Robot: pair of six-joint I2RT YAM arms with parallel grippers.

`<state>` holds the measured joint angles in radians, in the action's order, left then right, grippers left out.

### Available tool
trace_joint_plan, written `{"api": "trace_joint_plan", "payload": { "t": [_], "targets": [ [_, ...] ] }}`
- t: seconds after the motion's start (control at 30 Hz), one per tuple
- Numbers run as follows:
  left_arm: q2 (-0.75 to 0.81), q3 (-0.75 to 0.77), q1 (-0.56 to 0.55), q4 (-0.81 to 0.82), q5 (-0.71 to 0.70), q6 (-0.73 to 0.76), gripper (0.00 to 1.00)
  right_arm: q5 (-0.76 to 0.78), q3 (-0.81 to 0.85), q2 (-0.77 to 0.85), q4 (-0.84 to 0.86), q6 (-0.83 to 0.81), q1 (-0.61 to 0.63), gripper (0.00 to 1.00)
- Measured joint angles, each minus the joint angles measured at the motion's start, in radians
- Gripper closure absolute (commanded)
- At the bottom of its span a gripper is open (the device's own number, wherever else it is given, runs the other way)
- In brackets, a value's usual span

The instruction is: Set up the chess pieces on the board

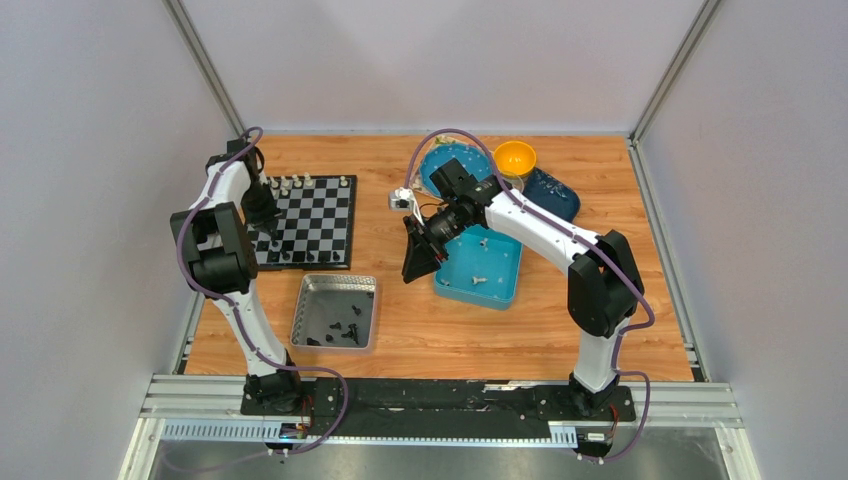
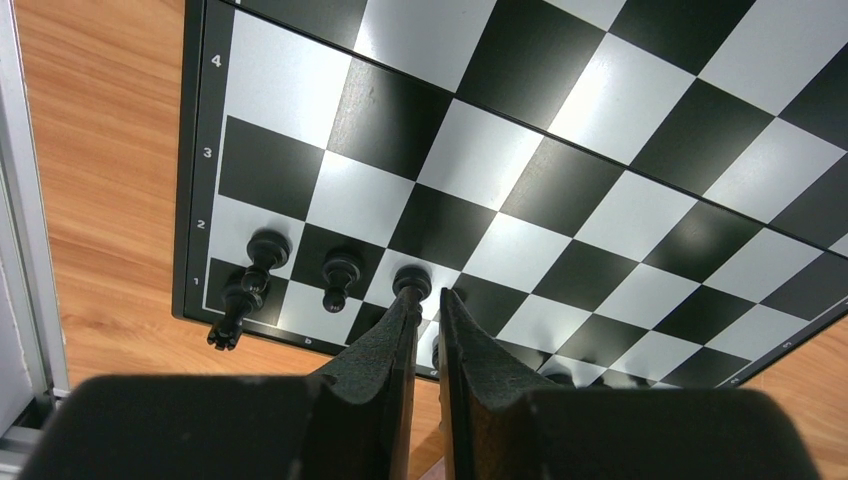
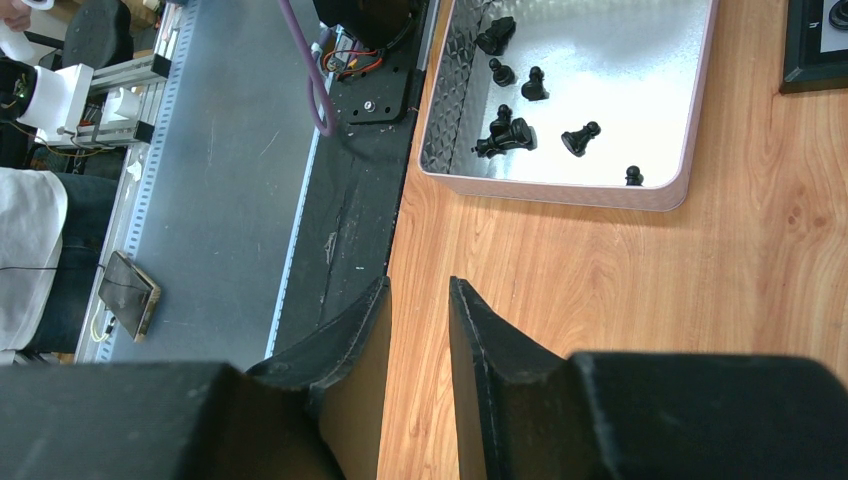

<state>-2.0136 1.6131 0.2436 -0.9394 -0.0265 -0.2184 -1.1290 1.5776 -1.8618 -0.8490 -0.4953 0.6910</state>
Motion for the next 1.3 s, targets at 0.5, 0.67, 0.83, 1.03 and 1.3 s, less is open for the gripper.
{"api": "trace_joint_plan", "payload": {
  "t": [0.5, 0.67, 0.83, 1.03, 1.3],
  "targets": [
    [-0.008, 0.0, 0.0, 0.009, 0.011, 0.001, 0.86, 0.0, 0.0, 0.0, -0.006, -0.007, 0.0, 0.69],
    [-0.018, 0.0, 0.0, 0.009, 0.011, 0.001, 0.86, 0.0, 0.0, 0.0, -0.008, -0.01, 0.0, 0.69],
    [-0.02, 0.0, 0.0, 0.01, 0.014, 0.001, 0.86, 0.0, 0.0, 0.0, -0.008, -0.011, 0.0, 0.69],
    [-0.02, 0.0, 0.0, 0.009, 0.015, 0.002, 0.87, 0.0, 0.0, 0.0, -0.01, -0.017, 0.0, 0.69],
    [-0.02, -0.024, 0.0, 0.015, 0.015, 0.002, 0.87, -0.002, 0.0, 0.0, -0.011, -0.02, 0.0, 0.69]
  ]
}}
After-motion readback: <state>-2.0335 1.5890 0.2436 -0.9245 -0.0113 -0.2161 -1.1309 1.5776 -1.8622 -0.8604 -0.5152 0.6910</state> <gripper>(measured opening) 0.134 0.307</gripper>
